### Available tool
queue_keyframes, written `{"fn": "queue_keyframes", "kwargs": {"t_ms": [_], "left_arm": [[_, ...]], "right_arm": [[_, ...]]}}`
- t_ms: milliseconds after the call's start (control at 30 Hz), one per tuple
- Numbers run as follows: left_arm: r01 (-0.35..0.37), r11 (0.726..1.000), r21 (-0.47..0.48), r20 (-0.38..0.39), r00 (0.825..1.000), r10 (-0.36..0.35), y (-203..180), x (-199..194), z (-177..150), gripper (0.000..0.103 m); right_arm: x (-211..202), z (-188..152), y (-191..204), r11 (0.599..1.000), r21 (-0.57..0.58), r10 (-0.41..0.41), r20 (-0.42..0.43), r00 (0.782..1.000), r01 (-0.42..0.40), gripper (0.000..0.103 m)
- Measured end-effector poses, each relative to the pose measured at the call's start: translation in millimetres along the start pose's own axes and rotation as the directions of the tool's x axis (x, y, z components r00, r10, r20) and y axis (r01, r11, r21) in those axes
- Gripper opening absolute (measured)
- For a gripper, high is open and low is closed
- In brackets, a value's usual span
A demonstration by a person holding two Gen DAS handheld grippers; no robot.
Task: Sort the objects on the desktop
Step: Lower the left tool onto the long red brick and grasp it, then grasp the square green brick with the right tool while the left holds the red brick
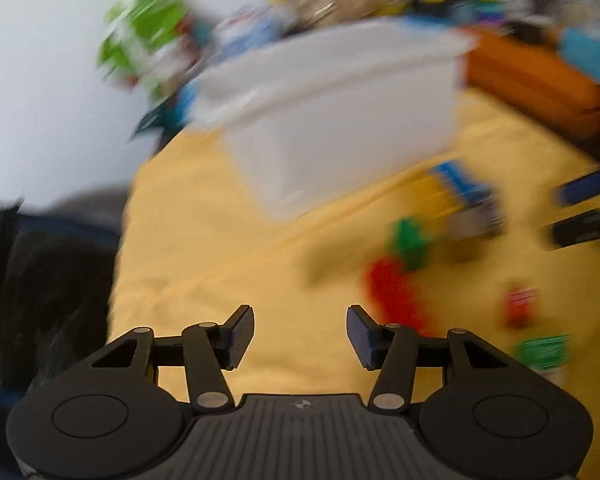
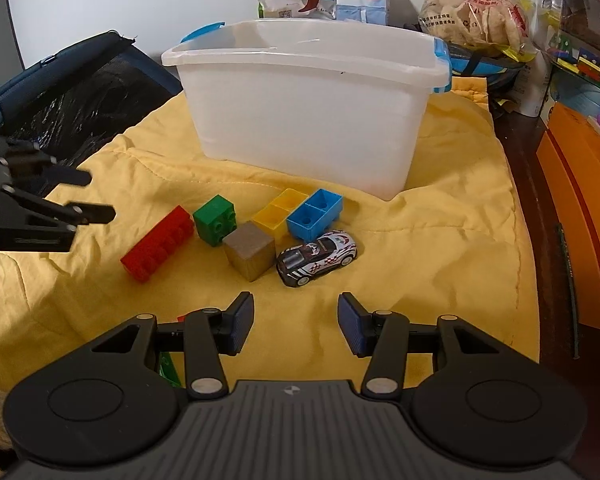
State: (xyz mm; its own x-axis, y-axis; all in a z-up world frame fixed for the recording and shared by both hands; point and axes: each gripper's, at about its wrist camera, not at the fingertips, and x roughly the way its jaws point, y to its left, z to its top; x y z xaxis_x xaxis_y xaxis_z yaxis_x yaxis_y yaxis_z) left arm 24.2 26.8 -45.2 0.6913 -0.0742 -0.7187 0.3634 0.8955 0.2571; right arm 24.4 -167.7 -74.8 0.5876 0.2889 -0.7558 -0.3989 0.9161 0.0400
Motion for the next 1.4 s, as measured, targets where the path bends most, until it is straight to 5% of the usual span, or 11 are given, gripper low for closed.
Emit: {"fn": "queue_keyframes", "kwargs": {"t_ms": [133, 367, 500, 633, 1000, 1100, 1200, 1400], "left_arm": [[0.059, 0.995, 0.075, 0.01, 0.998, -0.06, -40, 1, 11, 0.057], [-0.013, 0.989, 0.15, -0.058, 0.998, 0.022, -76, 34, 4, 0.048], [-0.071, 0.993, 0.091, -0.093, 0.993, 0.08, -54, 43, -1, 0.039], [-0.035, 0.999, -0.002, -0.115, 0.993, 0.034, -30, 46, -8, 0.037], [0.048, 0.999, 0.01, -0.116, 0.992, -0.047, -24, 49, -11, 0.035], [0.055, 0.998, 0.005, -0.113, 0.992, -0.054, -23, 50, -12, 0.035], [0.061, 0.998, 0.014, -0.114, 0.992, -0.059, -22, 49, -12, 0.035], [0.082, 0.996, 0.031, -0.103, 0.992, -0.078, -24, 47, -15, 0.035]], "right_arm": [[2, 0, 1, 1.0, -0.003, 0.004, -0.002, 1.0, -0.004, 0.051], [0, -6, -1, 1.0, 0.004, -0.003, -0.01, 1.0, 0.003, 0.051], [-3, -8, -5, 1.0, 0.012, -0.009, -0.008, 1.0, 0.009, 0.051], [-2, -8, -7, 1.0, 0.02, -0.008, -0.011, 1.0, 0.009, 0.051], [3, 12, 0, 1.0, -0.013, 0.002, 0.057, 0.998, -0.001, 0.054], [12, 30, 6, 0.999, -0.035, 0.042, 0.082, 0.996, -0.039, 0.05], [27, 40, 13, 0.997, -0.075, -0.012, 0.073, 0.997, 0.017, 0.027], [36, 39, -4, 0.994, -0.053, -0.095, 0.045, 0.994, 0.097, 0.023]]}}
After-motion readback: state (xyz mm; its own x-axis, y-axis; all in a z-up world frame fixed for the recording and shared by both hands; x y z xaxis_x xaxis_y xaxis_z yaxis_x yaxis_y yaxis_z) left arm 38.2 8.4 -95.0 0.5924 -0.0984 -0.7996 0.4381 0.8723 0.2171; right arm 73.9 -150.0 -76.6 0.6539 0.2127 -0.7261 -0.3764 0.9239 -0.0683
